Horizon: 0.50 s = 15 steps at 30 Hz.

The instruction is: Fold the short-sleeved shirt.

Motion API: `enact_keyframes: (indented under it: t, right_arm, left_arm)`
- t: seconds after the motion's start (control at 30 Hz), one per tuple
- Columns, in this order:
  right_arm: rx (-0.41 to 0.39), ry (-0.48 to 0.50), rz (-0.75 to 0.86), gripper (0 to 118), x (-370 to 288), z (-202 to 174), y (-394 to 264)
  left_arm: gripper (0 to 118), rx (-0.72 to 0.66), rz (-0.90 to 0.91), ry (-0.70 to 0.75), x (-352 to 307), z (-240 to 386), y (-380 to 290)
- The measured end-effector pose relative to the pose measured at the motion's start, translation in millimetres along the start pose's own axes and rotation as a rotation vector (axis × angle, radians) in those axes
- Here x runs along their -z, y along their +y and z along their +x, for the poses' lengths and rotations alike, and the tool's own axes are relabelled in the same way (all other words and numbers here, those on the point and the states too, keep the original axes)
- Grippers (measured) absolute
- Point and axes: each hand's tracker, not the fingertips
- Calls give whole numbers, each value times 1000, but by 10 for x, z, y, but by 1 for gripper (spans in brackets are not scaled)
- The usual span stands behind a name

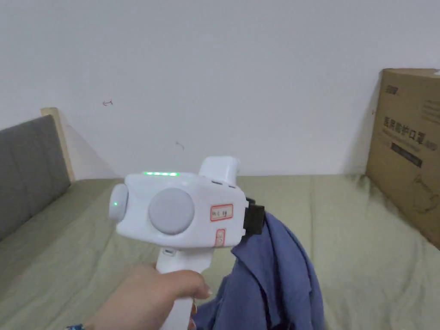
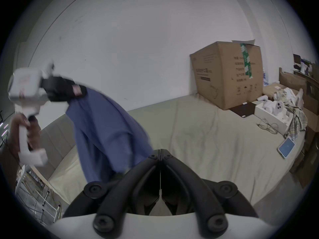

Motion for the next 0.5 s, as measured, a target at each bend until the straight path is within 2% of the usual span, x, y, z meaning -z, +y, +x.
enact_keyframes:
  t: [0.1, 0.23, 0.27, 0.3, 0.33, 0.37, 0.5]
  right_arm:
    - [16, -46, -20, 0, 9, 194, -57]
    - [19, -94, -55, 0, 93, 349, -185]
    - [22, -100, -68, 0, 127, 366, -210]
    - [29, -101, -82, 0, 162, 373, -232]
    - [38, -99, -94, 0, 197, 373, -258]
    - [46, -92, -103, 0, 224, 366, -275]
    - [36, -68, -108, 0, 266, 248, -287]
  left_arm:
    - [1, -185, -220, -20, 637, -221, -523]
    - [6, -324, -397, 17, 1083, -532, -1260]
    - [19, -348, -433, 36, 1137, -598, -1377]
    - [62, -393, -470, 29, 1160, -657, -1497]
    - [91, -447, -500, -16, 1189, -733, -1609]
    - [100, -508, -484, -60, 1177, -791, -1678]
    - [99, -597, -414, -89, 994, -904, -1610]
